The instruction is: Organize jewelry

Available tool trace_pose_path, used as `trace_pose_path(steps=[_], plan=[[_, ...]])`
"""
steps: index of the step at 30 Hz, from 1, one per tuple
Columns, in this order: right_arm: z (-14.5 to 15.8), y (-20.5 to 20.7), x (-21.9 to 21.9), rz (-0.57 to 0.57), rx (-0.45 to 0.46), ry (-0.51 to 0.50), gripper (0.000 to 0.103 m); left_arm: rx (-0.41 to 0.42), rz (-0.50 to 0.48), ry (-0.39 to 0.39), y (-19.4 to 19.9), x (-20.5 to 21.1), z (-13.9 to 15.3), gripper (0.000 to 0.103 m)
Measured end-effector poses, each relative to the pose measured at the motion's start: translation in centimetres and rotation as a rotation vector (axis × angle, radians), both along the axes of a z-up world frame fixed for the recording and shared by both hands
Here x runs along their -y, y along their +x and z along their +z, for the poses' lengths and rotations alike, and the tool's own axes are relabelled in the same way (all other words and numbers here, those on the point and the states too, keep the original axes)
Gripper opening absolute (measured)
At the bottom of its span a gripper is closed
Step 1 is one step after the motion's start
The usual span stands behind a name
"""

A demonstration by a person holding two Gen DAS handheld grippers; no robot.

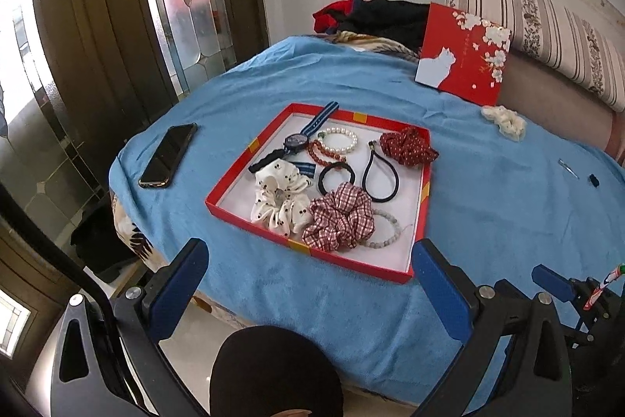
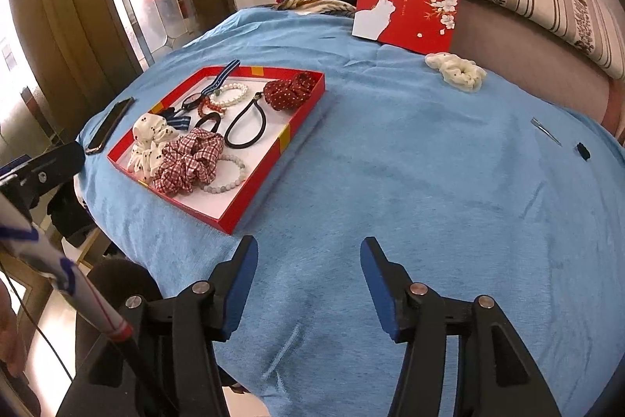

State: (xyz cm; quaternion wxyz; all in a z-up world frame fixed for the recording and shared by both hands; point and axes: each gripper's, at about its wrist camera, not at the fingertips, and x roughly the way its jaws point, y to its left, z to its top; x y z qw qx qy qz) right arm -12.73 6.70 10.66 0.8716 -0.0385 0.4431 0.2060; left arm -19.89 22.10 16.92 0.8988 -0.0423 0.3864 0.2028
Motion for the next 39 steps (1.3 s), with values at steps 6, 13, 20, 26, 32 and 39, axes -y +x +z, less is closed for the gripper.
trace_pose_path(steps=[6,13,20,26,32,39], plan=[[-0.3,0.1,-0.9,0.004,-0.006,-0.029,0.061,-0.028,-0.02,-0.022,0.3,-0.4,-1.1,0.103],[-0.5,0.2,-2.1,0.014,-0.008,-0.06,0.062,-0.048,-0.036,-0.05,0.6,-1.2,-2.1,0.103],[-0.5,0.3,-3.4,0.024,0.0,-0.091,0.063,-0.06,-0.039,-0.088,0.7,-2.2,-2.9,0.103],[-0.4,0.5,-4.4,0.03,0.005,-0.111,0.064,-0.064,-0.025,-0.119,0.6,-3.3,-3.5,0.103],[-0.4,0.4,-5.7,0.046,0.01,-0.13,0.065,-0.067,-0.008,-0.147,0.5,-4.5,-4.0,0.103],[-0.4,0.2,-7.2,0.075,0.021,-0.155,0.066,-0.072,0.023,-0.181,0.4,-5.9,-4.5,0.103]])
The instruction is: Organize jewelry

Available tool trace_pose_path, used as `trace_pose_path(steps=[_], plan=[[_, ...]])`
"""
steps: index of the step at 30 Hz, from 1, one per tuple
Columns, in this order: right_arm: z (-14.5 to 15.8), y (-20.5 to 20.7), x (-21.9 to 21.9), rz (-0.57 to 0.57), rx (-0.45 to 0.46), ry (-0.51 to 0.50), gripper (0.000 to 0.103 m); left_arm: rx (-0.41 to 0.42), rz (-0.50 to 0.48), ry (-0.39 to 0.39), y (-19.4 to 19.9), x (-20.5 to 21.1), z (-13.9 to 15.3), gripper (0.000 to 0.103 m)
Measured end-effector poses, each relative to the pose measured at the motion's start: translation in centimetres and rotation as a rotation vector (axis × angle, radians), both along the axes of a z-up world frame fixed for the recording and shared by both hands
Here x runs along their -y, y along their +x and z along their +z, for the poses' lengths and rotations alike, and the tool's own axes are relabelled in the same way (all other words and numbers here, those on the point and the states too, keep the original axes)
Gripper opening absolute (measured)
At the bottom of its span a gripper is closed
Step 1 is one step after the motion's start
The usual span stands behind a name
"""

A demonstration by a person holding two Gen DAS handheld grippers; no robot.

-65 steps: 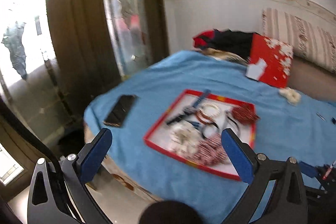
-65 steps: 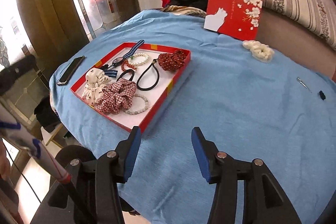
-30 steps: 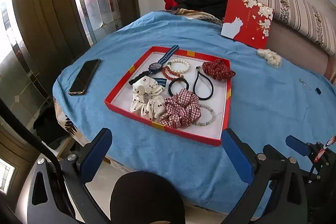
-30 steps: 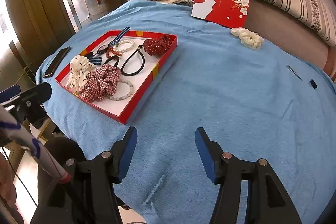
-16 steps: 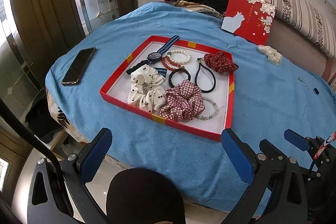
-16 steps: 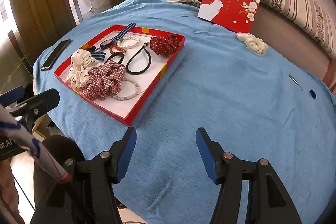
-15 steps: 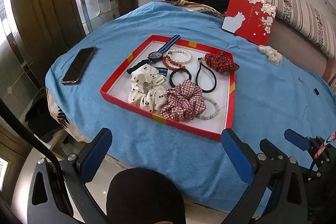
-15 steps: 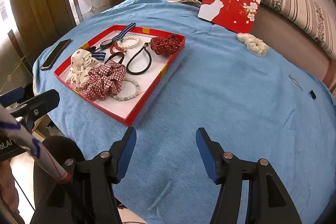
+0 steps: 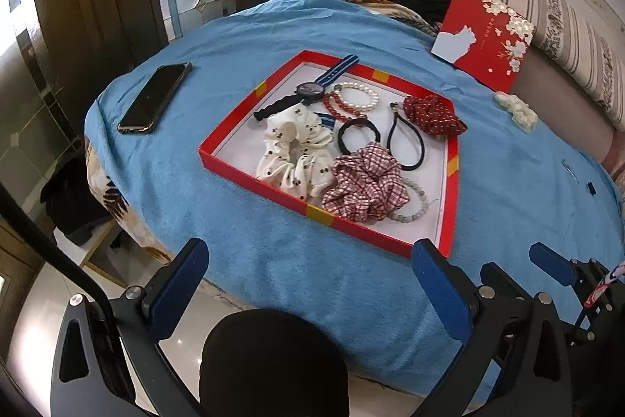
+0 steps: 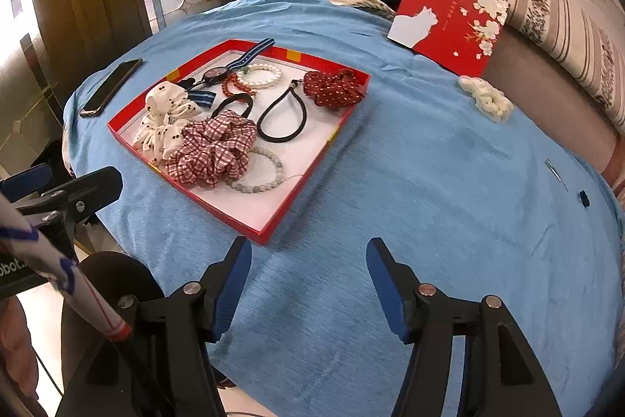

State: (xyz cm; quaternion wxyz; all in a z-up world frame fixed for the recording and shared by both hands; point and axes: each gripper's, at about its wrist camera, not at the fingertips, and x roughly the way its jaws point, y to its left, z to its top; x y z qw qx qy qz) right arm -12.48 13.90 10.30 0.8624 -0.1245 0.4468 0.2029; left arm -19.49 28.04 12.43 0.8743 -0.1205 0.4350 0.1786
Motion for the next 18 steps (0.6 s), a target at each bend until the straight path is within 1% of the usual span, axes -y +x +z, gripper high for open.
trace_pose_path(steps=[10,18], plan=[[0.1,0.3,-1.4,0.013,0.002,-0.011,0.068,-0.005,0.032,-0.04,-0.1,-1.5,-0.3,0.103],[-0.1,0.6,-1.7,0.023,-0.01,-0.006,0.07,0.006,0.058,-0.014,-0.3,-2.3,0.2,0.103]])
